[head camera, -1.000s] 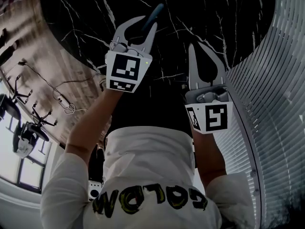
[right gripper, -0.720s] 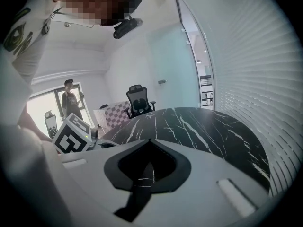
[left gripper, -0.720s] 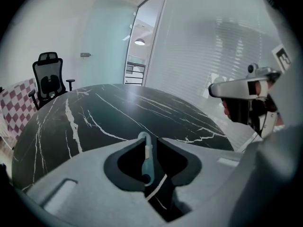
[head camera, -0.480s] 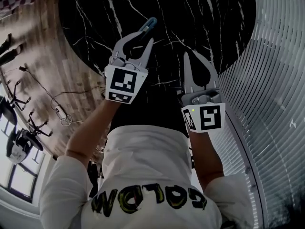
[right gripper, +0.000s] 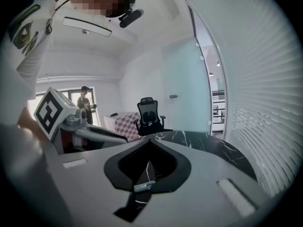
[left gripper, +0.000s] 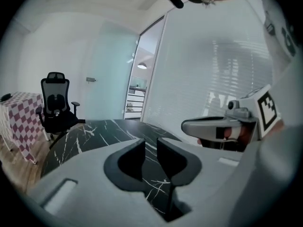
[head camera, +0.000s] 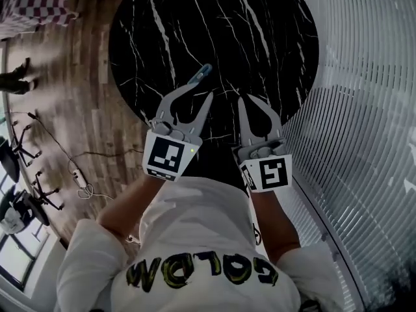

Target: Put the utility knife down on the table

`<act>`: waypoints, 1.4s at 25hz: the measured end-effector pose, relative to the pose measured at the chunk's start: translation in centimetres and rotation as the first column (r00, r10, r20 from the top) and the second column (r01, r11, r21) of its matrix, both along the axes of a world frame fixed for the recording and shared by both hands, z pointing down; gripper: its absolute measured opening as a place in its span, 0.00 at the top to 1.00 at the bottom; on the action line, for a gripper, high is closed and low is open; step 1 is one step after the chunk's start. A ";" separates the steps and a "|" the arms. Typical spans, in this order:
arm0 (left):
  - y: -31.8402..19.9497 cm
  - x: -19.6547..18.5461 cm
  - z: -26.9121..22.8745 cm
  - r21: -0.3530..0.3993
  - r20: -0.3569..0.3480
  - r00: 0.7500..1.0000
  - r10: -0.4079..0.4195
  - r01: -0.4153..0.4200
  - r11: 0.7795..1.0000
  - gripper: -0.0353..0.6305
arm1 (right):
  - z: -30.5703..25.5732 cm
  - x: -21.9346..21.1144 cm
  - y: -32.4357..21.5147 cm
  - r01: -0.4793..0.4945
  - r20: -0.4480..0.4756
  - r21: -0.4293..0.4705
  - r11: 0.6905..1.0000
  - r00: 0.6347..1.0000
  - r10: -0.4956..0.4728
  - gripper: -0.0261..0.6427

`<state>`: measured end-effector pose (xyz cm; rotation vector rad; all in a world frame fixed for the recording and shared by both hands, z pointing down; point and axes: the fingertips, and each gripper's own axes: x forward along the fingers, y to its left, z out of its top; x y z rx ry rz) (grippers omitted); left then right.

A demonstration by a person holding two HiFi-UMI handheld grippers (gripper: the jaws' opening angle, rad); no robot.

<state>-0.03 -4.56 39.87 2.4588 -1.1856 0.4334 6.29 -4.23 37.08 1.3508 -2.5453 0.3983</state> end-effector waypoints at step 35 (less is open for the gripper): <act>8.0 0.6 -22.1 0.262 -0.223 0.973 0.066 -0.005 0.965 0.94 | -20.9 -1.8 8.3 0.065 0.048 0.280 0.958 0.996 -0.081 0.96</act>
